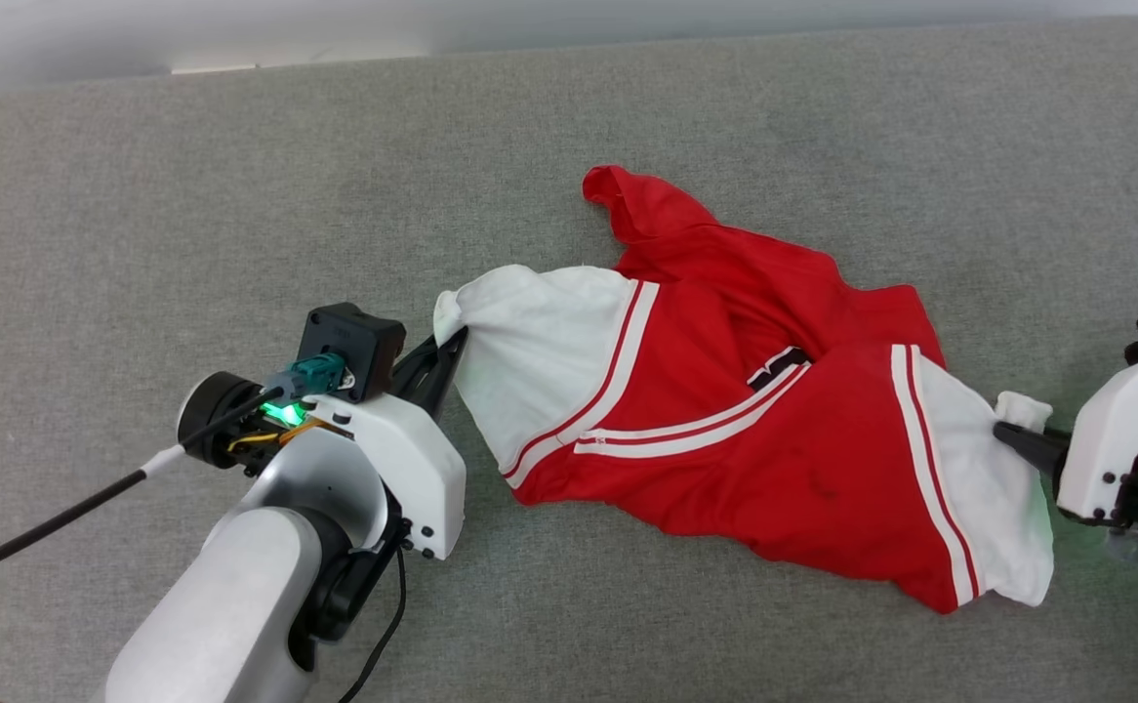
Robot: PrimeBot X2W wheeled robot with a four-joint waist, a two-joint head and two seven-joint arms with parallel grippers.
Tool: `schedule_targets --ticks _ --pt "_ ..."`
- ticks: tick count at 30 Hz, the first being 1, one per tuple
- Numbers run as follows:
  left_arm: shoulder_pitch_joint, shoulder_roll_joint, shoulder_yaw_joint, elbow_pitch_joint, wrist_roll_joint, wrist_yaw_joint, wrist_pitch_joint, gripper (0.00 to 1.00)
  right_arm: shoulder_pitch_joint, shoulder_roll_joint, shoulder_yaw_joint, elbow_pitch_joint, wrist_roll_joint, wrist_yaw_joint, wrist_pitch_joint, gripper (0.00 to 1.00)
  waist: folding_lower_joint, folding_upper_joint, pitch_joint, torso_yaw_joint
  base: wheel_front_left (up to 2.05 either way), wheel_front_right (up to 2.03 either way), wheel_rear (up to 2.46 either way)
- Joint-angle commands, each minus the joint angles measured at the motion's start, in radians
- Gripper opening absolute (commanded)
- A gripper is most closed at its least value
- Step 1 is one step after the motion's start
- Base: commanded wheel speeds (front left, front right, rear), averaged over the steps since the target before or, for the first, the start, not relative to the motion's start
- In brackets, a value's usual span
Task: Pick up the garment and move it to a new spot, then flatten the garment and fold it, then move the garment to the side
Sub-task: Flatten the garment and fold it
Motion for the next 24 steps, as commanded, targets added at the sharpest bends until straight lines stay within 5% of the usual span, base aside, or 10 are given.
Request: schedule_targets --ticks 1,12,24 --pt "0.012 0.000 0.004 0.002 -0.007 0.004 -0.010 0.00 0.069 0.057 0.060 0.052 0.016 0.002 0.039 0.00 0.0000 0.0000 -0.006 -0.003 0.00 0.00 0.00" --pt "-0.002 0.033 0.070 -0.003 -0.005 0.046 -0.064 0.00 -0.040 -0.052 0.022 -0.102 -0.036 0.001 -0.121 0.00 0.0000 0.0000 -0.096 -0.028 0.00 0.00 0.00" --pt "-0.250 0.065 0.209 0.081 -0.030 0.049 -0.124 0.00 -0.263 0.005 -0.002 -0.162 -0.230 0.000 -0.291 0.00 0.0000 0.0000 -0.194 -0.049 0.00 0.00 0.00"
